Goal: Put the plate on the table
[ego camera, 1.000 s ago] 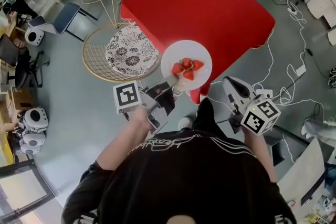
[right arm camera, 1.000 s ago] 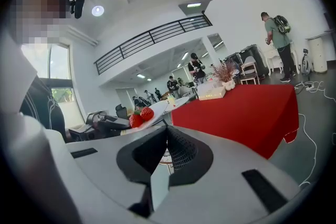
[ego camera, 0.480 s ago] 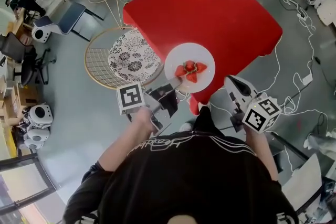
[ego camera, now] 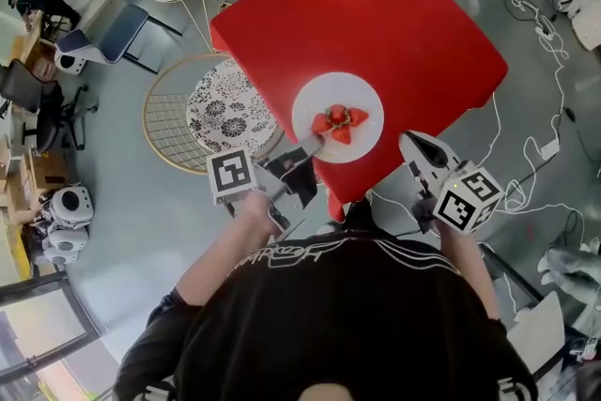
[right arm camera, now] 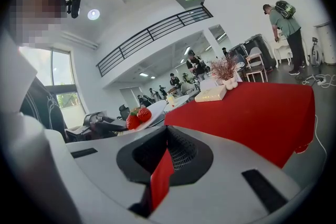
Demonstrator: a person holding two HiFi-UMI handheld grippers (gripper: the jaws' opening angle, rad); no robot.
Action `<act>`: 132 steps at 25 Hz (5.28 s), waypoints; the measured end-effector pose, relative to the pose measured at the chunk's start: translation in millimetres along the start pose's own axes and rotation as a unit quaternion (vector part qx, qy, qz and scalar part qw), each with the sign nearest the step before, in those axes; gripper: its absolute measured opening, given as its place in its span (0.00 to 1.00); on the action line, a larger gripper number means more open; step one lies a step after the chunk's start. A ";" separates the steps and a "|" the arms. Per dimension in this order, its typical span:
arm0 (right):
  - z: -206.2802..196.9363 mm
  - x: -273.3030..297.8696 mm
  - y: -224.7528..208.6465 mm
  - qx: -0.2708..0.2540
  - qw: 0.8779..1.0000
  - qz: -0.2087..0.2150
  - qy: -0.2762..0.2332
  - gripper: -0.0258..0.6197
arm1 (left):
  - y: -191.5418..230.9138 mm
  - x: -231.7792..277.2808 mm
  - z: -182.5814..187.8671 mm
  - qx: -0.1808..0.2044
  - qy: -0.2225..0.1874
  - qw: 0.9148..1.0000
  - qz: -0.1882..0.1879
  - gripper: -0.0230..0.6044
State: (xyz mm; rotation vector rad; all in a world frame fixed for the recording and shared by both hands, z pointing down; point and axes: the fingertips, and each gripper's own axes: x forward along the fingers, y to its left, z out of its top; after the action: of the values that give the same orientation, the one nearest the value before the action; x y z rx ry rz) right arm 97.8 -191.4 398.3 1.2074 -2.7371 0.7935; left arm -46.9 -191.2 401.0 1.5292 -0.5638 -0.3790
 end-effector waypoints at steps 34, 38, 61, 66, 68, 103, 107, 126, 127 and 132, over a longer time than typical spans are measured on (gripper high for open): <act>27.2 34.1 -118.9 0.070 0.997 0.001 0.026 0.05 | 78.8 163.1 105.4 0.002 -0.018 0.999 0.049 0.08; 26.9 39.5 -127.8 0.079 0.996 0.000 0.031 0.05 | 110.1 170.9 114.9 -0.007 -0.021 0.996 0.084 0.08; 39.6 58.2 -143.4 0.080 0.996 0.023 0.037 0.05 | 164.3 177.9 121.0 -0.074 -0.022 0.989 0.126 0.09; 39.5 56.3 -143.1 0.077 0.996 0.029 0.037 0.05 | 159.8 181.9 110.9 -0.048 0.011 0.991 0.121 0.14; 39.9 55.9 -142.9 0.076 0.996 0.030 0.037 0.05 | 157.8 183.0 111.0 -0.044 0.012 0.992 0.115 0.18; 31.7 60.4 -143.5 0.094 0.993 0.052 0.051 0.05 | 162.6 174.7 82.3 0.490 0.250 0.795 0.256 0.40; 31.5 60.5 -142.5 0.092 0.993 0.054 0.053 0.05 | 166.8 173.2 80.6 0.527 0.272 0.757 0.274 0.40; 26.8 37.7 -108.7 0.072 0.995 0.038 0.056 0.05 | 139.7 135.7 76.8 0.534 0.245 0.757 0.286 0.13; 26.5 36.2 -101.5 0.065 0.995 0.040 0.057 0.05 | 130.3 131.8 72.3 0.535 0.238 0.762 0.276 0.10; 35.4 32.5 -60.9 0.033 0.997 0.059 0.037 0.05 | 62.0 108.2 45.3 0.555 0.196 0.789 0.175 0.05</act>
State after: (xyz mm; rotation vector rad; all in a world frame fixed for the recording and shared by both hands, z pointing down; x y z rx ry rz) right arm 123.5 -264.5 401.9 1.0123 -2.7622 0.9291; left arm 9.1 -288.3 472.1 2.4663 -0.7658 0.7041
